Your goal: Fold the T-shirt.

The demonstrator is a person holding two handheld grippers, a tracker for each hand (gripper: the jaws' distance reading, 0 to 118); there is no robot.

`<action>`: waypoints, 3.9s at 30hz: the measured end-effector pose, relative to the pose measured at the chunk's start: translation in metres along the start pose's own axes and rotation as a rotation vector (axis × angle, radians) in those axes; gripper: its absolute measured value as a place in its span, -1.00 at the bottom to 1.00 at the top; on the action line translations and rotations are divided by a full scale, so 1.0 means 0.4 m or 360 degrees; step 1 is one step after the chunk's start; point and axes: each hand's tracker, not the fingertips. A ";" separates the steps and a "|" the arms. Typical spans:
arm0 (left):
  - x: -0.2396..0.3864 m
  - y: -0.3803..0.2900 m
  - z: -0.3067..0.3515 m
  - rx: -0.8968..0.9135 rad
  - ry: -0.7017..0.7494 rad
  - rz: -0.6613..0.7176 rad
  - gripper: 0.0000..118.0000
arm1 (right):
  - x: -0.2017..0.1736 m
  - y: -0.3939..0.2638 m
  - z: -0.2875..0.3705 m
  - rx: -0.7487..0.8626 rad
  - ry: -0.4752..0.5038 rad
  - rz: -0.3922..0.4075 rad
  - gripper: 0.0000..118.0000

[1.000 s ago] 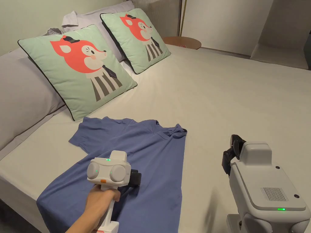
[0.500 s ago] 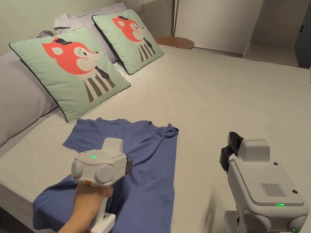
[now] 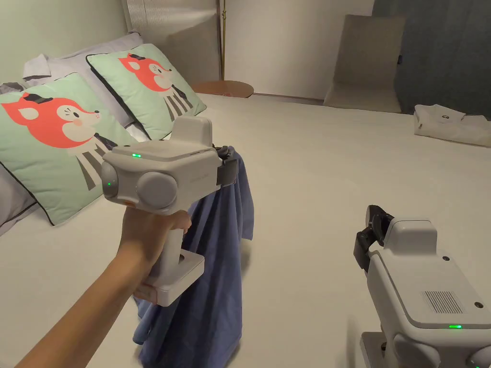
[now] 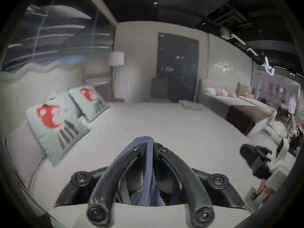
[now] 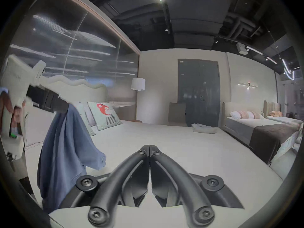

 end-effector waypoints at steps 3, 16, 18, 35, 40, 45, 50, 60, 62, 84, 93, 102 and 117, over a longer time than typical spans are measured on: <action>0.096 0.049 -0.026 0.0042 -0.0119 -0.0060 -0.92 | 0.074 0.004 0.029 0.0027 -0.0109 0.0020 -0.99; 0.483 0.026 -0.148 -0.0012 -0.0645 -0.0226 -0.92 | 0.346 0.014 0.191 0.0052 -0.0524 0.0041 -0.99; 0.515 -0.005 -0.166 -0.0076 -0.0699 -0.0230 -0.92 | 0.369 0.008 0.209 0.0041 -0.0560 0.0035 -0.99; 0.483 -0.534 -0.441 -0.1055 -0.0364 -0.0275 -0.91 | 0.389 -0.082 0.197 -0.0095 -0.0570 -0.0011 -0.99; 0.459 -0.496 -0.410 -0.0932 -0.0375 -0.0133 -0.08 | 0.378 -0.060 0.199 -0.0111 -0.0561 0.0012 -0.99; 0.409 -0.408 -0.339 -0.0664 -0.0305 0.0001 0.82 | 0.358 -0.044 0.202 -0.0096 -0.0553 0.0011 -0.99; 0.345 -0.303 -0.250 -0.0333 -0.0266 0.0032 0.82 | 0.334 -0.028 0.198 -0.0061 -0.0538 0.0020 -0.99; 0.214 -0.235 -0.069 0.0286 0.0122 -0.0060 0.74 | 0.286 0.019 0.186 0.0012 -0.0493 0.0031 -0.99; 0.191 -0.243 -0.055 0.0341 0.0191 -0.0068 0.51 | 0.280 0.022 0.180 0.0016 -0.0481 0.0040 -0.98; 0.129 -0.353 -0.169 -0.0475 0.0003 0.0169 -1.00 | 0.289 0.006 0.165 -0.0023 -0.0447 0.0037 -0.98; 0.215 -0.509 -0.260 -0.0884 -0.0073 0.0145 0.32 | 0.302 -0.007 0.185 -0.0080 -0.0468 0.0024 -0.98; 0.281 -0.600 -0.296 -0.1025 -0.0073 0.0056 0.18 | 0.349 -0.038 0.187 -0.0122 -0.0509 0.0000 -0.98; 0.272 -0.530 -0.210 -0.0805 -0.0141 0.0100 -0.92 | 0.392 -0.099 0.134 -0.0432 -0.0541 -0.0075 -0.84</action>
